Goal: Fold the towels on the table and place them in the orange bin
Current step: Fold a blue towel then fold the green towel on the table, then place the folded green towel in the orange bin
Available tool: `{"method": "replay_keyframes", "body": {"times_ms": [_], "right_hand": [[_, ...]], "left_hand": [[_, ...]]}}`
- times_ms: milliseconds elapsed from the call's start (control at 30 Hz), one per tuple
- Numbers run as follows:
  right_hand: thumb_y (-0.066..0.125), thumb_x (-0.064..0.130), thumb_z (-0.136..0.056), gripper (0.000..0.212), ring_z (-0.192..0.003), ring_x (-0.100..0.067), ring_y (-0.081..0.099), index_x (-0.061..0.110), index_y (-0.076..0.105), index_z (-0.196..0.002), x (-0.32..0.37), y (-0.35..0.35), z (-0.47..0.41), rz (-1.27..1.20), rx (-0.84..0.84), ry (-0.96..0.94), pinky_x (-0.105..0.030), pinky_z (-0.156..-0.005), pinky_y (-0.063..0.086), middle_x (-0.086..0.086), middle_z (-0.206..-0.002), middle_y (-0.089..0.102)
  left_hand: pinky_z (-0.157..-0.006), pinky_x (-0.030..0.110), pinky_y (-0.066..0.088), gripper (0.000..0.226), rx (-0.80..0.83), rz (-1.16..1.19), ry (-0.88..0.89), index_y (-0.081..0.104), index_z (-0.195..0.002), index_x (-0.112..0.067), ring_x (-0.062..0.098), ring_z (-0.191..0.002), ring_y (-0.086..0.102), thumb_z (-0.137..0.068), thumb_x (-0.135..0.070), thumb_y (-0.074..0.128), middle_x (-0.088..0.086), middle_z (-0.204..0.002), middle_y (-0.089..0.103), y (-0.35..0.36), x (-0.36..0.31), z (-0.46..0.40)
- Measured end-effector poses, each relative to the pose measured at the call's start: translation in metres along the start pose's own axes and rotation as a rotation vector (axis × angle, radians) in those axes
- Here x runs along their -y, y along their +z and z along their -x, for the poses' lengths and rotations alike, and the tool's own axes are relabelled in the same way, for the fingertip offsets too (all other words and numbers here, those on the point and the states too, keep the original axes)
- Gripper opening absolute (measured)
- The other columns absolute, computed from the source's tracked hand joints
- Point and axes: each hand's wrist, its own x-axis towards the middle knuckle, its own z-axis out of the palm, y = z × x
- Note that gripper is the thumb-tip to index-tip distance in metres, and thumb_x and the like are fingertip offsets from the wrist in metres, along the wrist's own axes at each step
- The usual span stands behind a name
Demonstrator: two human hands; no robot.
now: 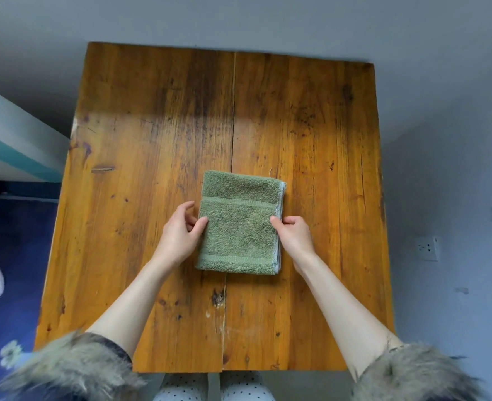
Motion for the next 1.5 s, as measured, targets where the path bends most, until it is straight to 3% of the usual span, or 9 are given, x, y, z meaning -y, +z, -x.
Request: {"method": "replay_keyframes", "body": {"times_ms": [133, 233, 333, 567, 767, 867, 1000, 1200, 1500], "right_hand": [[0.061, 0.038, -0.086, 0.053, -0.105, -0.021, 0.060, 0.003, 0.052, -0.125, 0.003, 0.002, -0.007, 0.024, 0.072, 0.059, -0.037, -0.094, 0.047, -0.007, -0.118, 0.061], [0.063, 0.030, -0.086, 0.034, -0.099, -0.027, 0.064, 0.001, 0.065, -0.106, 0.002, 0.004, -0.005, -0.020, 0.113, 0.079, -0.045, -0.095, 0.049, -0.013, -0.108, 0.068], [0.068, 0.033, -0.081, 0.039, -0.104, -0.024, 0.062, 0.008, 0.061, -0.111, -0.003, 0.005, 0.004, -0.053, 0.110, 0.066, -0.045, -0.096, 0.048, -0.008, -0.115, 0.063], [0.060, 0.015, -0.089, 0.014, -0.101, -0.017, 0.061, 0.016, 0.056, -0.103, 0.006, 0.008, 0.052, 0.034, 0.376, -0.032, -0.041, -0.094, 0.050, -0.004, -0.113, 0.061], [0.060, 0.014, -0.089, 0.007, -0.084, -0.008, 0.057, 0.019, 0.056, -0.091, 0.035, 0.045, 0.106, 0.162, 0.502, -0.129, -0.030, -0.080, 0.048, 0.001, -0.098, 0.061], [0.059, 0.013, -0.089, 0.007, -0.083, -0.009, 0.057, 0.019, 0.056, -0.089, 0.051, 0.080, 0.136, 0.206, 0.553, -0.169, -0.032, -0.081, 0.048, 0.003, -0.096, 0.061], [0.059, 0.009, -0.089, 0.007, -0.081, -0.012, 0.058, 0.016, 0.055, -0.088, 0.068, 0.146, 0.181, 0.237, 0.628, -0.226, -0.034, -0.081, 0.047, 0.000, -0.095, 0.063], [0.056, 0.007, -0.089, 0.011, -0.071, -0.010, 0.055, 0.017, 0.053, -0.087, 0.079, 0.269, 0.264, 0.339, 0.749, -0.311, -0.024, -0.061, 0.042, -0.001, -0.091, 0.062], [0.060, 0.010, -0.085, 0.011, -0.079, -0.016, 0.051, 0.020, 0.055, -0.082, 0.098, 0.440, 0.371, 0.519, 0.920, -0.474, -0.028, -0.066, 0.040, -0.003, -0.087, 0.058]], "left_hand": [[-0.076, 0.027, 0.039, 0.047, 0.062, 0.057, -0.104, 0.046, -0.129, -0.016, 0.015, -0.083, 0.055, -0.087, -0.029, 0.062, 0.000, -0.083, 0.058, 0.005, -0.001, 0.000], [-0.073, 0.031, 0.042, 0.045, 0.099, 0.131, -0.149, 0.046, -0.128, -0.017, 0.014, -0.075, 0.052, -0.087, -0.025, 0.063, -0.004, -0.073, 0.051, 0.006, 0.004, 0.004], [-0.080, 0.040, 0.048, 0.043, 0.162, 0.277, -0.210, 0.046, -0.128, -0.017, 0.016, -0.078, 0.052, -0.088, -0.018, 0.062, -0.001, -0.073, 0.048, 0.002, 0.013, 0.017], [-0.078, 0.041, 0.056, 0.036, 0.259, 0.645, -0.369, 0.047, -0.124, -0.023, 0.019, -0.098, 0.062, -0.091, -0.011, 0.056, 0.013, -0.095, 0.056, -0.032, 0.039, 0.078], [-0.054, 0.022, 0.053, 0.035, 0.141, 0.738, -0.405, 0.046, -0.122, -0.026, 0.012, -0.084, 0.062, -0.092, -0.012, 0.056, 0.014, -0.101, 0.060, -0.082, 0.070, 0.139], [-0.054, 0.023, 0.053, 0.029, 0.066, 0.794, -0.407, 0.048, -0.112, -0.032, 0.011, -0.083, 0.061, -0.092, -0.013, 0.056, 0.011, -0.098, 0.060, -0.115, 0.092, 0.167], [-0.068, 0.036, 0.057, 0.029, -0.063, 0.856, -0.414, 0.048, -0.108, -0.033, 0.013, -0.079, 0.060, -0.091, -0.011, 0.057, 0.009, -0.090, 0.060, -0.165, 0.138, 0.208], [-0.061, 0.033, 0.056, 0.034, -0.248, 0.910, -0.462, 0.045, -0.118, -0.026, 0.013, -0.074, 0.058, -0.091, -0.010, 0.058, 0.009, -0.093, 0.058, -0.243, 0.226, 0.285], [-0.044, 0.017, 0.045, 0.028, -0.601, 1.000, -0.513, 0.047, -0.109, -0.024, 0.009, -0.062, 0.059, -0.090, -0.005, 0.056, 0.009, -0.089, 0.058, -0.338, 0.337, 0.368]]}}
